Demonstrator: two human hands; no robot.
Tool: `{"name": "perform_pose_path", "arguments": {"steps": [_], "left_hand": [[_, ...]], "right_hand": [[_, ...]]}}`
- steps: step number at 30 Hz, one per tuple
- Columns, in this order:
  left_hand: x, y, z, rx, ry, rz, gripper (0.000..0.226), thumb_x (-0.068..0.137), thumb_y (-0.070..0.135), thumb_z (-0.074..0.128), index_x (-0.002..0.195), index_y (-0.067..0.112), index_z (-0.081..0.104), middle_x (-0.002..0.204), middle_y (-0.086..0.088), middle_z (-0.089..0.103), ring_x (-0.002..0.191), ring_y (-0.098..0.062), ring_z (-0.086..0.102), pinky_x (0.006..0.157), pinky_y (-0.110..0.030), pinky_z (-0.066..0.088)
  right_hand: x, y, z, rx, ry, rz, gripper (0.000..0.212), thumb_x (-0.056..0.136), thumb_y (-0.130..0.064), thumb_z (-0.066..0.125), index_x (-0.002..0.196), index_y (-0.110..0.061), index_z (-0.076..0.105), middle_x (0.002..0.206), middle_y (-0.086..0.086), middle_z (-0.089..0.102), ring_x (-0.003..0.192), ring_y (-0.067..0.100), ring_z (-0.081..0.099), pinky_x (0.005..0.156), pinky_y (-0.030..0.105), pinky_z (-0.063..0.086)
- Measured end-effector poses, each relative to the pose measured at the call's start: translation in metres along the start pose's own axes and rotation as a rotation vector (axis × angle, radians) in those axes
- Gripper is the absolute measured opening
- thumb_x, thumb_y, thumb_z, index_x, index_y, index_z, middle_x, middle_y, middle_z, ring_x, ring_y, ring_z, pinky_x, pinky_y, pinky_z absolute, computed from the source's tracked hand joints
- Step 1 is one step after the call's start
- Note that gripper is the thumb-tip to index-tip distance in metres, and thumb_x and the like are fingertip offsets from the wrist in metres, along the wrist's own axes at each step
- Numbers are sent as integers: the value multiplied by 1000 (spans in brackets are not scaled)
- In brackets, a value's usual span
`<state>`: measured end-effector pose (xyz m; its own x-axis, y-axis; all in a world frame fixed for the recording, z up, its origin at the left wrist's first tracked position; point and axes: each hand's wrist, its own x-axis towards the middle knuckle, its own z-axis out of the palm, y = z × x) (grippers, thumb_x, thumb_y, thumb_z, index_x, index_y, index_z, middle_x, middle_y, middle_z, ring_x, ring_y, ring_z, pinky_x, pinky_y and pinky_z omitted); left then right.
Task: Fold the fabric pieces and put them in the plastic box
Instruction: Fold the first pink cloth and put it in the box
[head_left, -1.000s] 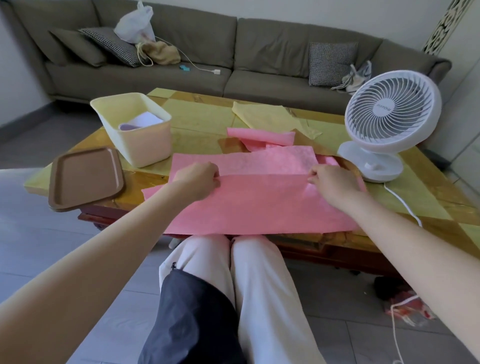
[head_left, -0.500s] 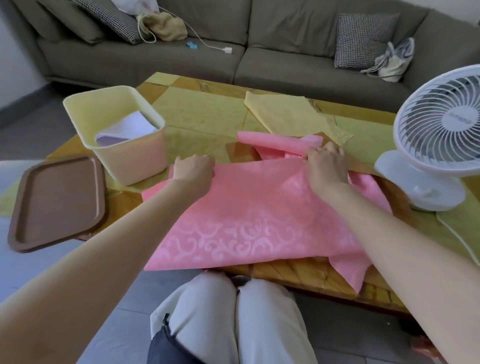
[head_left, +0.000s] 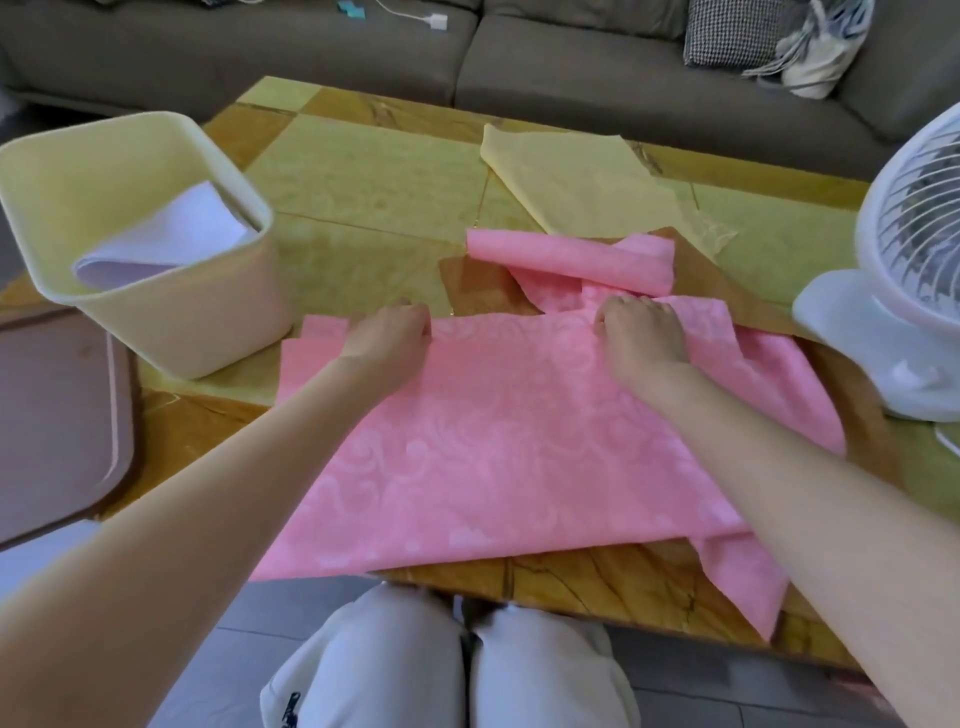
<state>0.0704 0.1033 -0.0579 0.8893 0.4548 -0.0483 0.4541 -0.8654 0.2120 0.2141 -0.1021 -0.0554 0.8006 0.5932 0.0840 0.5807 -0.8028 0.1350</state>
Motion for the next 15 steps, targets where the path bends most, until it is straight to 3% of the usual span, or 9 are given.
{"name": "perform_pose_path", "arguments": {"steps": [6,15], "left_hand": [[18,2,-7,-34,35,2,23,95,12,41,111,7,57,114,-15,56,102,-35,56,91,-41,40],[33,-2,8,70,-1,-26,21,97,13,39,114,8,50,116,-14,54,105,-33,54,83,-37,40]], "right_hand": [[15,0,-6,-9,109,35,25,97,-13,41,114,-9,59,116,10,62,113,28,52,96,39,36],[25,-7,6,-26,57,79,21,95,-10,44,111,-7,56,113,11,63,110,29,54,92,39,37]]}}
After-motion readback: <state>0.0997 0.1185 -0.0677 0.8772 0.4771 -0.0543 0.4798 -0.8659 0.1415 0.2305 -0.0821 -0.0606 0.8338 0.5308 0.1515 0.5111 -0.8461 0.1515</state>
